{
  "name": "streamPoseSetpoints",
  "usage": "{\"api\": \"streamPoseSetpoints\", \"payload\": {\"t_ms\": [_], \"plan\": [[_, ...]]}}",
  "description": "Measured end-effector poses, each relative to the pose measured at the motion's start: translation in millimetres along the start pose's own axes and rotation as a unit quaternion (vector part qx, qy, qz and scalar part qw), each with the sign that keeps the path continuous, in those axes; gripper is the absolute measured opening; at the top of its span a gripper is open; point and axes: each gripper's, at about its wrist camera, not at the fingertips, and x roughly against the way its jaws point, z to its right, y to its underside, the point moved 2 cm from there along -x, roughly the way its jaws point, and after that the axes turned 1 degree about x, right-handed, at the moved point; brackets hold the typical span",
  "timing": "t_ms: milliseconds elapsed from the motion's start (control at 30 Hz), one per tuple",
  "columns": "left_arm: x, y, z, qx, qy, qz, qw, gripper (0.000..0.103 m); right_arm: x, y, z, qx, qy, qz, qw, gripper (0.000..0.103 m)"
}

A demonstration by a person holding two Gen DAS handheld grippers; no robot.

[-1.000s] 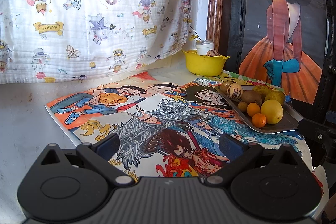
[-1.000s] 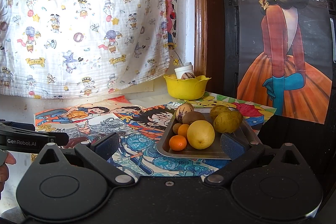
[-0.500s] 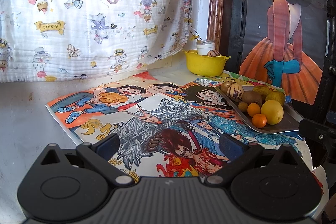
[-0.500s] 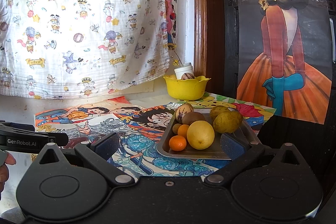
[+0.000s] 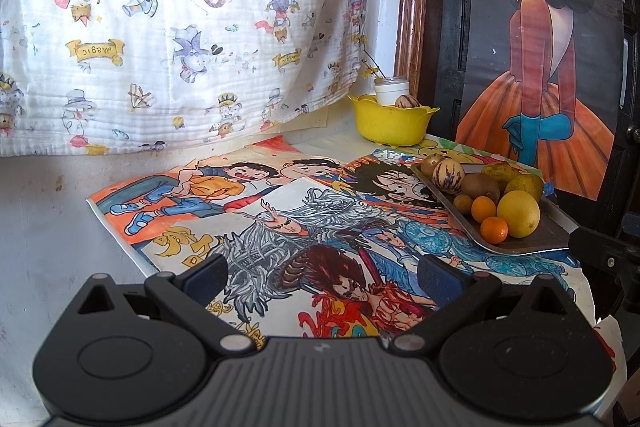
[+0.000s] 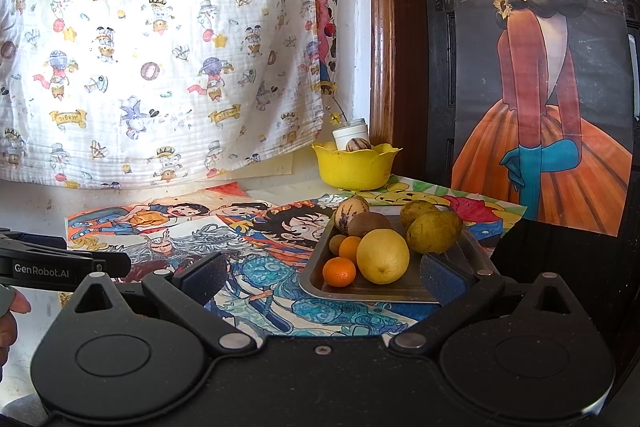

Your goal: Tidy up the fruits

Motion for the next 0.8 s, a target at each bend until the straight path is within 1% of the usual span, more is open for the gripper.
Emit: {"api": "streamPoseSetpoints", "payload": {"t_ms": [800], "plan": [[0.0,1.0,-0.8,0.001,0.001,-0.002,1.0000,0.103,0.1,0.3,-0.5,0.000,0.000,0.000,1.000,0.103]]}}
